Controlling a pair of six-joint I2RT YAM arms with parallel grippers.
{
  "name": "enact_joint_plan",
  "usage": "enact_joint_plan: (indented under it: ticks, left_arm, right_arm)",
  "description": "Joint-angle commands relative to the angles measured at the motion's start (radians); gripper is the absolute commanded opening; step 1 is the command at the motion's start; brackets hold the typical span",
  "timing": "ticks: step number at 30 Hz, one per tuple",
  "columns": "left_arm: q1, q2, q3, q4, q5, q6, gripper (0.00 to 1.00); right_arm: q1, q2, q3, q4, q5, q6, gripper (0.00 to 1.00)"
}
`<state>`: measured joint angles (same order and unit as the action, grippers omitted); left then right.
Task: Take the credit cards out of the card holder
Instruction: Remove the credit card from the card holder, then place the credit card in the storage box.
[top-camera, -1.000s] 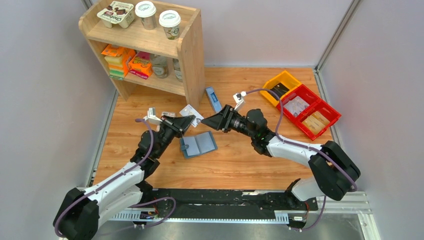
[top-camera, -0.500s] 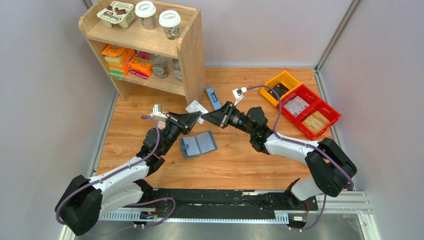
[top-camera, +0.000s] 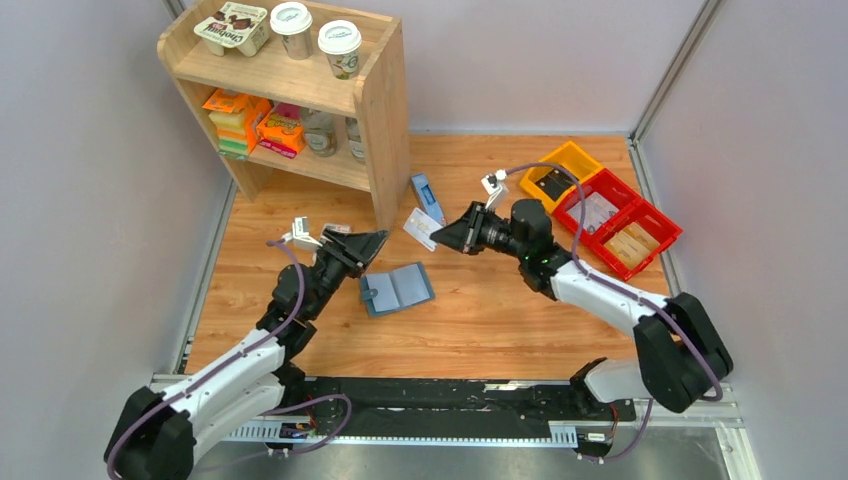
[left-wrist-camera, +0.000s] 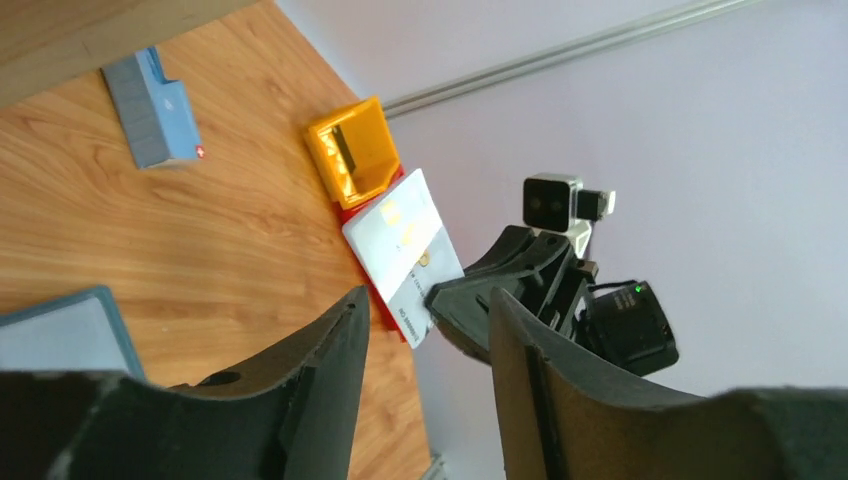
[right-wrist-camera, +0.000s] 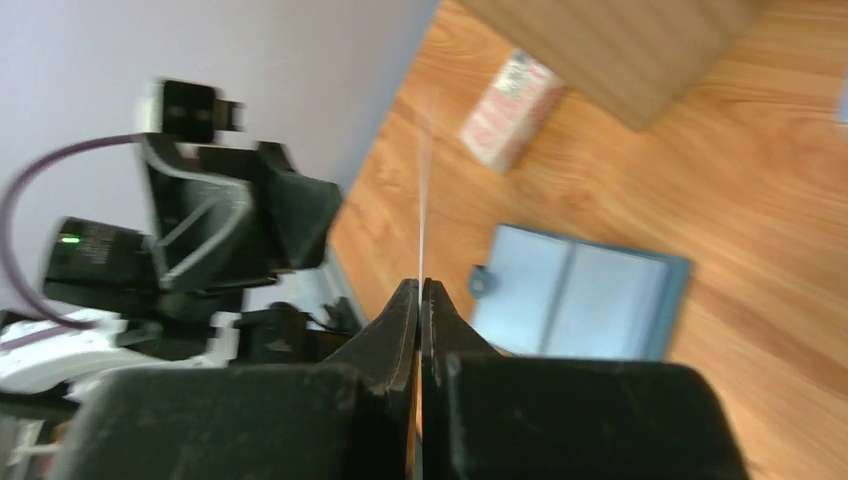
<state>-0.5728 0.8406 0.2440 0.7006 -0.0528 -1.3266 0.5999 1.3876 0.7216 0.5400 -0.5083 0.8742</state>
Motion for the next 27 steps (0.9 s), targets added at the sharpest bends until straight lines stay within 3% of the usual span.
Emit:
enact_joint_plan:
  ticks: [1,7,11,19,27]
  left_arm:
    - [0.034,-0.11,0.116,-0.374,0.105,0.255,0.59]
    - [0.04,-0.173,0.302,-0.847,0.026,0.596,0.69]
    - [0.04,-0.189,0.359,-0.989,-0.008,0.724,0.73]
    - [0.04,-0.193,0.377,-1.092,-0.016,0.846,0.83]
    - [0.042,-0.167,0.377,-1.107,-0.006,0.882,0.84]
  right_arm:
    - [-0.067,-0.096,0.132,-0.516,0.011,-0.309,0.0]
    - [-0.294,-0.105,0.288,-1.001,-0.013,-0.523,0.0]
    - [-0.477,-0.099,0.384,-1.173,0.048,-0.622,0.0]
    - [-0.827,0.0,0.581,-1.368,0.137,-0.629,0.0]
    - [-0.89,0.275,0.783,-1.431,0.212,-0.659,0.01]
